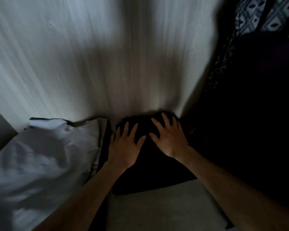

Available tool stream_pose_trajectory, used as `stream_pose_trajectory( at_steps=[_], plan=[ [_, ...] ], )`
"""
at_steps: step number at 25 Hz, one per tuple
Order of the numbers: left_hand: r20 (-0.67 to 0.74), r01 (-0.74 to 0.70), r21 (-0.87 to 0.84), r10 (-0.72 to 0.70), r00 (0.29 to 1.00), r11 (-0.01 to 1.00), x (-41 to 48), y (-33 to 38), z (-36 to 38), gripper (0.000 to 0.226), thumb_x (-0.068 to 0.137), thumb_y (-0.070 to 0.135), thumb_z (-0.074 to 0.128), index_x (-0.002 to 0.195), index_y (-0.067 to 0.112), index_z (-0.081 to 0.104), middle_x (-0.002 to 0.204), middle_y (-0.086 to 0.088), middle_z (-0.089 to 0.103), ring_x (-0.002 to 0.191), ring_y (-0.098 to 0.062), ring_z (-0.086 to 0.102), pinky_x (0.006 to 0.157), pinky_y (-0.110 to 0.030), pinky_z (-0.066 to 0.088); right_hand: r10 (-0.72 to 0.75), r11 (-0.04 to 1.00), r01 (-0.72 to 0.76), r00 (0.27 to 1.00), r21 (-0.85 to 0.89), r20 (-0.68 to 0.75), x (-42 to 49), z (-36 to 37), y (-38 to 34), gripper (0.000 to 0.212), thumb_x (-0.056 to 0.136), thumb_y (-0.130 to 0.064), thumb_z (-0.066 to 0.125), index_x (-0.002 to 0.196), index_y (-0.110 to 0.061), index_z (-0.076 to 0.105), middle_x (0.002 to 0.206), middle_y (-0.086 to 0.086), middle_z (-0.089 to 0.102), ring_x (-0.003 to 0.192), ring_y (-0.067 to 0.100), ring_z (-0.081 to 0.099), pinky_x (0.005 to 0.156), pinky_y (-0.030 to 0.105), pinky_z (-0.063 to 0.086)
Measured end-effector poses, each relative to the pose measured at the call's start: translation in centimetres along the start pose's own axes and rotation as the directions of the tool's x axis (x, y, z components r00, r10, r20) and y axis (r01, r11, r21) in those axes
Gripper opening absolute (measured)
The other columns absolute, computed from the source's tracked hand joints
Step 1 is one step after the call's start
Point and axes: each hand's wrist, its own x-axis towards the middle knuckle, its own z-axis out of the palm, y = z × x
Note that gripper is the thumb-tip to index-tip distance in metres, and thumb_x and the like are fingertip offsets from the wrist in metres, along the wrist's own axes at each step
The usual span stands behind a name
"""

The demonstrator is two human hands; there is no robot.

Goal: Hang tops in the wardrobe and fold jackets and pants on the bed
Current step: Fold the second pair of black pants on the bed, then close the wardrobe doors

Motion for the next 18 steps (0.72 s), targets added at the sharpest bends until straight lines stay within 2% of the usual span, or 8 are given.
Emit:
stream_pose_trajectory(
  at_steps=[3, 5, 7, 9, 12, 15, 18],
  plan=[
    [0.007, 0.005, 0.032, -0.005, 1.0, 0.999, 0.2, 0.2, -0.5, 0.066, 0.097, 0.065, 0.015, 0.156, 0.036, 0.013, 0.164, -0.001, 0.012, 0.149, -0.031, 0.016, 0.119, -0.045, 0.014, 0.031, 0.999, -0.032, 0.999, 0.012, 0.043, -0.2, -1.5, 0.0, 0.068, 0.096, -0.067, 0.026, 0.155, -0.04, 0.006, 0.164, 0.008, -0.006, 0.149, 0.041, 0.001, 0.122, 0.049, 0.004],
    [0.011, 0.006, 0.054, -0.007, 1.0, 0.999, -0.2, 0.5, -0.9, 0.065, 0.098, 0.063, 0.016, 0.156, 0.034, 0.013, 0.164, -0.003, 0.012, 0.149, -0.032, 0.017, 0.119, -0.046, 0.014, 0.031, 0.999, -0.03, 0.999, -0.021, 0.016, -2.0, -2.2, -0.1, 0.066, 0.098, -0.063, 0.022, 0.156, -0.035, 0.007, 0.165, 0.008, -0.004, 0.149, 0.04, -0.001, 0.122, 0.048, 0.002],
    [0.032, -0.006, 0.046, 0.005, 0.999, 0.999, -0.6, 0.7, -1.5, 0.065, 0.098, 0.062, 0.015, 0.156, 0.033, 0.014, 0.164, -0.004, 0.012, 0.148, -0.033, 0.017, 0.119, -0.047, 0.015, -0.001, 1.0, 0.001, 1.0, -0.018, 0.009, -5.4, -2.7, 1.0, 0.063, 0.1, -0.06, 0.022, 0.156, -0.033, 0.012, 0.165, 0.005, 0.0, 0.15, 0.032, -0.001, 0.122, 0.046, 0.005],
    [0.094, -0.006, 0.012, 0.005, 0.996, 1.0, -0.5, 0.6, -2.3, 0.065, 0.099, 0.061, 0.019, 0.156, 0.031, 0.012, 0.165, -0.005, 0.009, 0.148, -0.035, 0.014, 0.119, -0.047, 0.014, 0.013, 0.999, -0.016, 0.998, 0.033, 0.066, -8.6, -3.1, 2.5, 0.06, 0.101, -0.057, 0.023, 0.156, -0.032, 0.015, 0.165, 0.003, 0.004, 0.151, 0.026, 0.003, 0.121, 0.044, 0.011],
    [0.139, -0.036, -0.036, 0.041, 0.989, 0.999, -2.7, 1.5, -4.7, 0.066, 0.1, 0.057, 0.029, 0.155, 0.023, 0.017, 0.162, -0.012, 0.014, 0.147, -0.038, 0.016, 0.119, -0.049, 0.015, 0.02, 0.999, -0.024, 0.998, 0.048, 0.065, -12.9, -5.4, 2.8, 0.055, 0.103, -0.047, 0.033, 0.152, -0.021, 0.029, 0.159, 0.007, 0.025, 0.146, 0.027, 0.022, 0.116, 0.041, 0.026],
    [0.102, -0.141, -0.161, 0.159, 0.982, 0.977, -7.7, 2.9, -8.9, 0.062, 0.095, 0.048, 0.05, 0.147, 0.017, 0.035, 0.148, -0.013, 0.043, 0.135, -0.033, 0.04, 0.111, -0.043, 0.034, -0.044, 0.988, 0.04, 0.999, 0.151, 0.026, -16.7, -8.9, 0.5, 0.043, 0.1, -0.036, 0.048, 0.139, -0.018, 0.049, 0.137, 0.006, 0.05, 0.126, 0.026, 0.048, 0.102, 0.039, 0.042],
    [0.179, -0.158, -0.327, 0.225, 0.958, 0.932, -14.6, 3.5, -13.3, 0.055, 0.095, 0.042, 0.057, 0.143, 0.019, 0.043, 0.14, -0.008, 0.054, 0.125, -0.025, 0.052, 0.103, -0.036, 0.042, -0.11, 0.971, 0.094, 0.992, 0.221, 0.061, -20.9, -11.7, -2.3, 0.031, 0.098, -0.028, 0.05, 0.126, -0.02, 0.06, 0.119, 0.003, 0.062, 0.109, 0.023, 0.06, 0.091, 0.037, 0.051]
  ],
)
